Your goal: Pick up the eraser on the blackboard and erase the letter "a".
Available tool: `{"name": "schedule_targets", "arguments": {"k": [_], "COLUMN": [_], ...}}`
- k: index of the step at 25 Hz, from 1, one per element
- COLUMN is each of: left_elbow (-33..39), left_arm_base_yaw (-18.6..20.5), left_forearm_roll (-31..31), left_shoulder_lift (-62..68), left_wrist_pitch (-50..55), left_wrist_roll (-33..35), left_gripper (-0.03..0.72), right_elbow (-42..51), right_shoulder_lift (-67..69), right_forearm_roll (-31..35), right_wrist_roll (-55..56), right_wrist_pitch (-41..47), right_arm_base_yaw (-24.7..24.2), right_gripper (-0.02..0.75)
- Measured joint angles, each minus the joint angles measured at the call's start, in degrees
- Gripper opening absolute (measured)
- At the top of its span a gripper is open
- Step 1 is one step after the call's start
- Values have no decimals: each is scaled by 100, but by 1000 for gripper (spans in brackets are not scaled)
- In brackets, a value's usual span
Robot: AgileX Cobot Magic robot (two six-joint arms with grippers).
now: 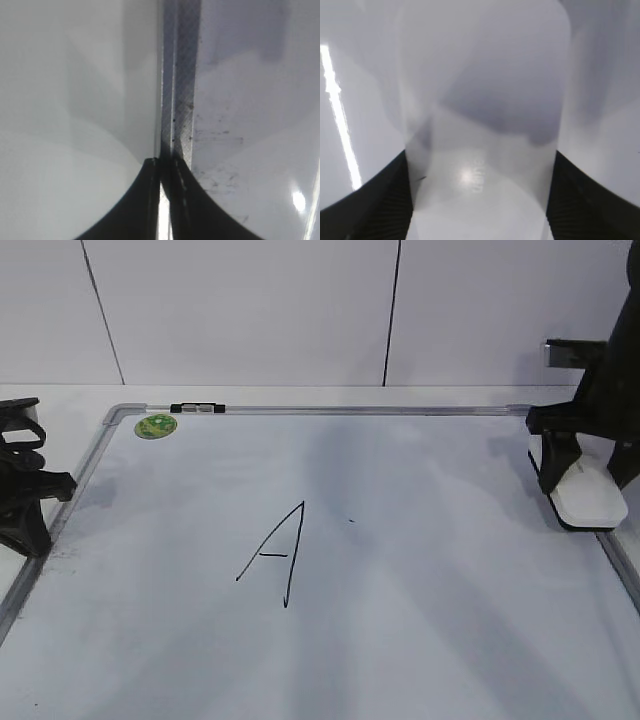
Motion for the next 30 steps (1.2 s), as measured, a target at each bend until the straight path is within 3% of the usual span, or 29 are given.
{"name": "schedule_targets", "arguments": {"k": [6,30], "left_elbow": [0,0], "left_arm_base_yaw": [0,0], "left_forearm_roll": [0,-3], "left_shoulder_lift": [0,0], "left_wrist_pitch": [0,0], "left_wrist_roll": [0,0], "left_gripper": [14,14], "right_elbow": [419,445], "right_shoulder_lift": [13,63], "right_forearm_roll": [90,3], "right_wrist_roll": [-22,-69], "right_wrist_pitch": [0,-27], "right_arm_base_yaw": [0,0], "right_gripper": [557,557]}}
